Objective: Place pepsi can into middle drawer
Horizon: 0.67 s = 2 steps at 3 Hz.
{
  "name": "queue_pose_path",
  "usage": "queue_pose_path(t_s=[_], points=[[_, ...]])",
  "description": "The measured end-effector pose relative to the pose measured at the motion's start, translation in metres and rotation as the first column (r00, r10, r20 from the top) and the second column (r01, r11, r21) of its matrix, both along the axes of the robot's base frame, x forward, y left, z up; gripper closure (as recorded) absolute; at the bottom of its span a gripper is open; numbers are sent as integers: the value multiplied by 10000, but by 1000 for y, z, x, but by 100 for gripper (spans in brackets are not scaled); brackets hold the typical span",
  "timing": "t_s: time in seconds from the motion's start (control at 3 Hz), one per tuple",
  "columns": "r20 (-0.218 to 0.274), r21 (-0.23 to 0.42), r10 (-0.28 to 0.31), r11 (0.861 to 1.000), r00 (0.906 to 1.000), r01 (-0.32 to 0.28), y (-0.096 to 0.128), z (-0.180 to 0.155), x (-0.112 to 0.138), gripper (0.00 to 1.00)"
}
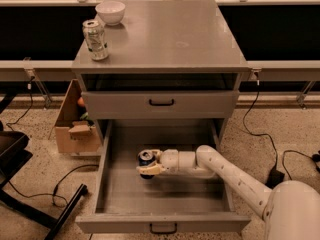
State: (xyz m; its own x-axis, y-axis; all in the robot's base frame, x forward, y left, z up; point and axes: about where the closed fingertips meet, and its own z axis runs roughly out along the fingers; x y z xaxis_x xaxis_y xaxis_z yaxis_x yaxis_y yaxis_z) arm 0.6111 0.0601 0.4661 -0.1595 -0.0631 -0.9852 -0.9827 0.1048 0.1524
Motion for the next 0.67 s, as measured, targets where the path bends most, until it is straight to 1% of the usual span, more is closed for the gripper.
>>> queue_pose_path(t_s=[0.33,0.67], points=[[288,-176,41,9998,9996,-35,10,-12,-5,100],[549,-136,-539,9984,9970,547,13,-17,-17,100]])
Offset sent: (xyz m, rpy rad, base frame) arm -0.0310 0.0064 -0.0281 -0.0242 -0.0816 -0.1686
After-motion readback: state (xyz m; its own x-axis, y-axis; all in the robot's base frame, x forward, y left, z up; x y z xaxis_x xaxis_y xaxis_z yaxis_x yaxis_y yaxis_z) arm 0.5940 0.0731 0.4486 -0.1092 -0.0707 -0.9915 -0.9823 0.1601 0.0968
